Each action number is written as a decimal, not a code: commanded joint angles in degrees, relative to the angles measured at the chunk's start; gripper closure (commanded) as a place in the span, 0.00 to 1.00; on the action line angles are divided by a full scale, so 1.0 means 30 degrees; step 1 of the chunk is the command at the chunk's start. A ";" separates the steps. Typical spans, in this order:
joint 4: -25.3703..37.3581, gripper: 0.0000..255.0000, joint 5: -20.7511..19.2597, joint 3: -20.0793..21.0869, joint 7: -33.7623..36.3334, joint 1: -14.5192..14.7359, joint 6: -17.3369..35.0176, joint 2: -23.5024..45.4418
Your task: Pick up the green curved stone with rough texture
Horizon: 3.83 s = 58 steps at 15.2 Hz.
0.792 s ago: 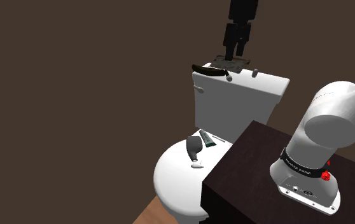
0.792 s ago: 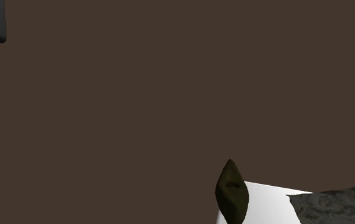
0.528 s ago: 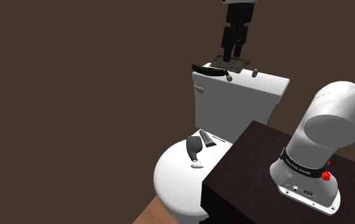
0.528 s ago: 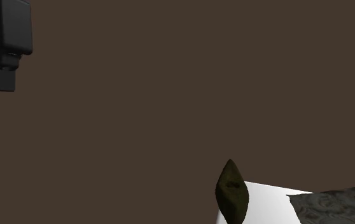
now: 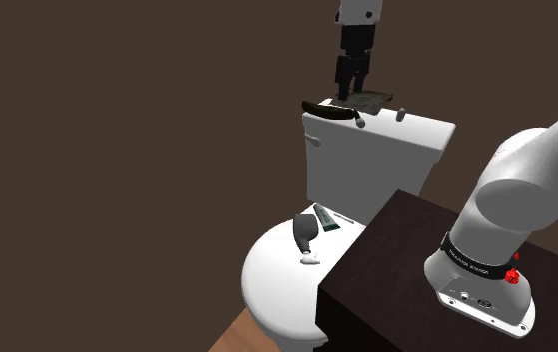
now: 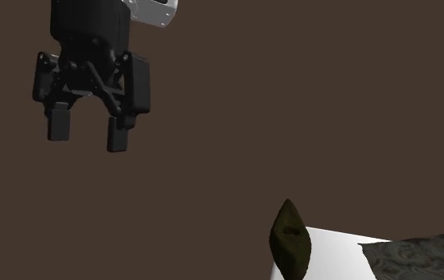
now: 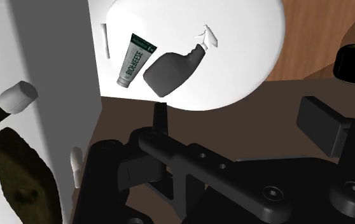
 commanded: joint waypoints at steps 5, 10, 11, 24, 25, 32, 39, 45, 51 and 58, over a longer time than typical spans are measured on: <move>0.2157 0.00 -0.0404 -0.1229 -0.1941 -0.0367 0.1609 0.4037; 0.4553 0.00 -0.0277 -0.2034 -0.3472 -0.0695 0.2471 0.7513; 0.5106 0.00 -0.0209 -0.2171 -0.3775 -0.0775 0.2587 0.8227; 1.4172 0.00 0.1158 -0.2837 -0.6898 -0.2604 0.2210 1.7430; 1.4002 0.00 0.1176 -0.2825 -0.6907 -0.2604 0.2438 1.7491; 1.3016 0.00 0.1324 -0.2749 -0.6983 -0.2613 0.3897 1.7980; 1.2998 1.00 0.1322 -0.2743 -0.6958 -0.2594 0.3909 1.7972; 1.3290 1.00 0.1274 -0.2774 -0.6958 -0.2607 0.3461 1.7813; 1.4246 1.00 0.1149 -0.2838 -0.6893 -0.2607 0.2112 1.7405; 1.5616 1.00 0.1052 -0.2893 -0.6842 -0.2644 0.0457 1.7108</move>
